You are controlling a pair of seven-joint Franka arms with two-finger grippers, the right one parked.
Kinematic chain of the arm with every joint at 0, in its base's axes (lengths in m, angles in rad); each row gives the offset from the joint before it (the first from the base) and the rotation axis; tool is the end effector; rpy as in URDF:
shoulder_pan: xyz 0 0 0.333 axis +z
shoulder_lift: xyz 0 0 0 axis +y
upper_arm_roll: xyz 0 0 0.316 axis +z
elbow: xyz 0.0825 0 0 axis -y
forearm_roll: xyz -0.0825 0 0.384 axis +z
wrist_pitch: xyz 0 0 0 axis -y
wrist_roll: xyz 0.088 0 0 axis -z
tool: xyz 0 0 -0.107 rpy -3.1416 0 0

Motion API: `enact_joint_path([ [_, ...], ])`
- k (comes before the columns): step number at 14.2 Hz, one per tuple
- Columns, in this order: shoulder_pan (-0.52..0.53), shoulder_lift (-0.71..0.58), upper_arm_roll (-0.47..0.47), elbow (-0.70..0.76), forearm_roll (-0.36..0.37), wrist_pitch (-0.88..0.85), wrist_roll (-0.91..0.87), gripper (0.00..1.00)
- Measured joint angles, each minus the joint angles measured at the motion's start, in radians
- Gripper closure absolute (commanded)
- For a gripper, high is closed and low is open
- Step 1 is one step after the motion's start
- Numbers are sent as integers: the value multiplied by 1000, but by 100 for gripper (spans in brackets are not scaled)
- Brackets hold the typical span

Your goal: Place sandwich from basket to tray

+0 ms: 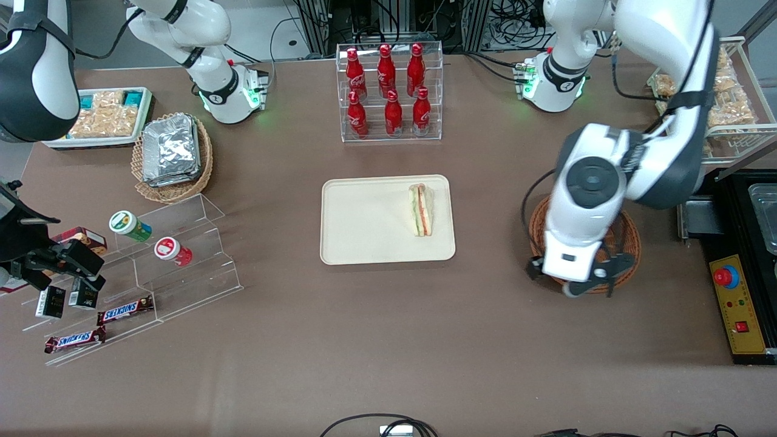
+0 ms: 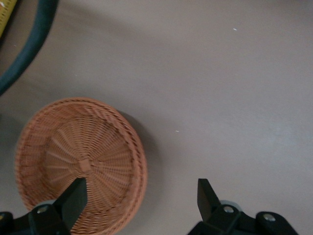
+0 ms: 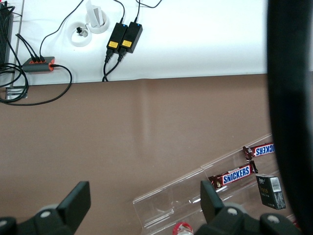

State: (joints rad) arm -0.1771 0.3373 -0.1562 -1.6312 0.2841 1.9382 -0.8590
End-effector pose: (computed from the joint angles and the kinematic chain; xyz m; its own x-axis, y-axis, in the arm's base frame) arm 0.6273 -0.1859 0.4255 0.9060 0.4009 0.1357 0.4195 -0.8930 -0.1627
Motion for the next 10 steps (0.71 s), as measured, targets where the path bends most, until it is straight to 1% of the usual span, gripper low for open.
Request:
enact_joint_path([
  [3, 1, -65, 100, 0, -77, -58, 166, 1],
  [5, 1, -104, 138, -1, -93, -87, 222, 1],
  [7, 3, -139, 148, -2, -94, -120, 247, 1],
  [10, 48, -185, 148, -4, -118, -155, 329, 1],
])
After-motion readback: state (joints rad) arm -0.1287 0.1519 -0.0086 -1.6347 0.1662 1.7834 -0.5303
